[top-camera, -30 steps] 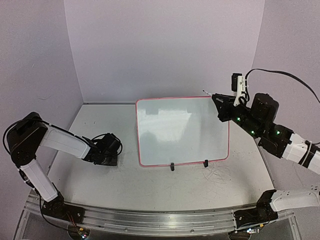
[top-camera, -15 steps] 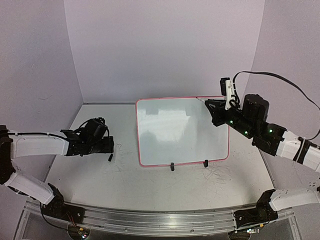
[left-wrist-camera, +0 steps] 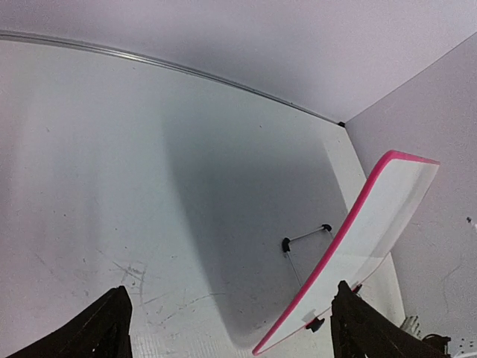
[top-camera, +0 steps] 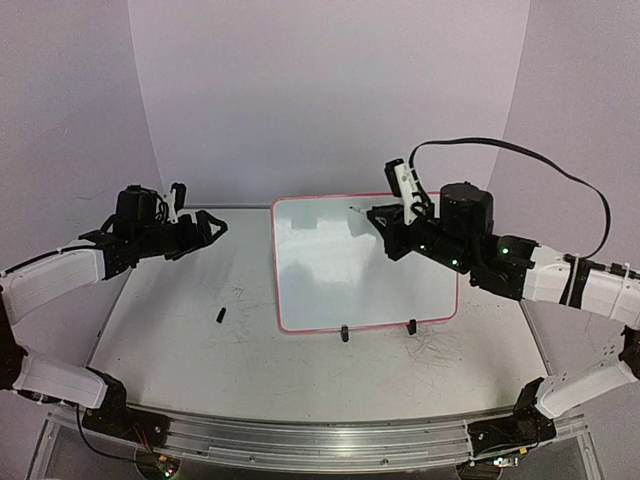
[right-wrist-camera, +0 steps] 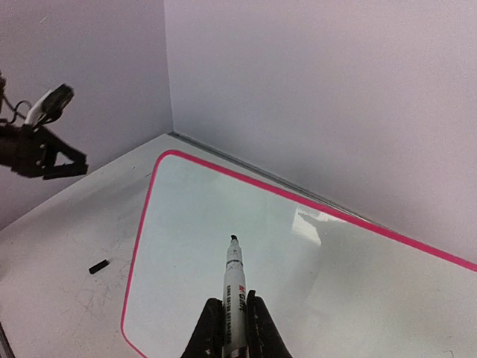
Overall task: Write a sentence on the whiteboard
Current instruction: Hold the whiteboard at the center of the board.
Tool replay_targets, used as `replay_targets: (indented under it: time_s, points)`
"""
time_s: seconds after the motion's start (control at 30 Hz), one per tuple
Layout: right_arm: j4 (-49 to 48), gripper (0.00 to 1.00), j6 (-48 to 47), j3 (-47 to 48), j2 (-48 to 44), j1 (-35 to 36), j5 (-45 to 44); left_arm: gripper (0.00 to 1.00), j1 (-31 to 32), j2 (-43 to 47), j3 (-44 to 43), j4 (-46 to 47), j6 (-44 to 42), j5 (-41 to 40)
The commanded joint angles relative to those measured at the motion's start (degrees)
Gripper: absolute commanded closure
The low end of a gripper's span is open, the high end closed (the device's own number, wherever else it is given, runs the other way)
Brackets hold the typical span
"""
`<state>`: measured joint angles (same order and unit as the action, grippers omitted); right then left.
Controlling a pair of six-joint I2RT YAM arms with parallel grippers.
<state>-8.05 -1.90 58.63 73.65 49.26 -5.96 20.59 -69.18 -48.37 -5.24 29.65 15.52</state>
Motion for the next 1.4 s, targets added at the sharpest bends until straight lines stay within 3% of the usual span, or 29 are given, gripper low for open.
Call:
replay_targets:
  time_s: [0.0,0.17,0.33,0.5,0.97,1.2,1.37]
  points:
    - [-0.4,1.00,-2.9,5.3,5.4,3.9,-0.2,0.06,-2.7,-8.4,-6.6,6.2,2.0,16.2]
    - [-0.9,1.00,-3.5,9.6,11.8,5.6,2.1,0.07,-2.7,-16.7,-12.1,9.7,0.8,18.9]
    - [-2.6,1.00,-4.6,10.5,15.3,5.7,3.0,0.02,-2.7,-22.3,-15.7,13.7,-0.9,23.3]
    - [-2.8,1.00,-4.9,10.0,17.0,5.7,0.0,0.08,-2.2,-26.0,-16.1,16.5,-3.9,26.7]
    - [-8.0,1.00,-3.9,7.0,15.4,6.2,-5.2,0.22,0.6,-26.8,-14.8,19.4,-4.7,31.1]
    - [-7.6,1.00,-3.2,8.7,17.3,6.4,-1.5,0.34,4.9,-27.9,-14.8,21.0,-6.1,32.0]
    - [-8.1,1.00,-5.0,8.5,17.6,7.5,0.7,0.37,5.0,-25.3,-10.7,23.9,-6.3,31.7]
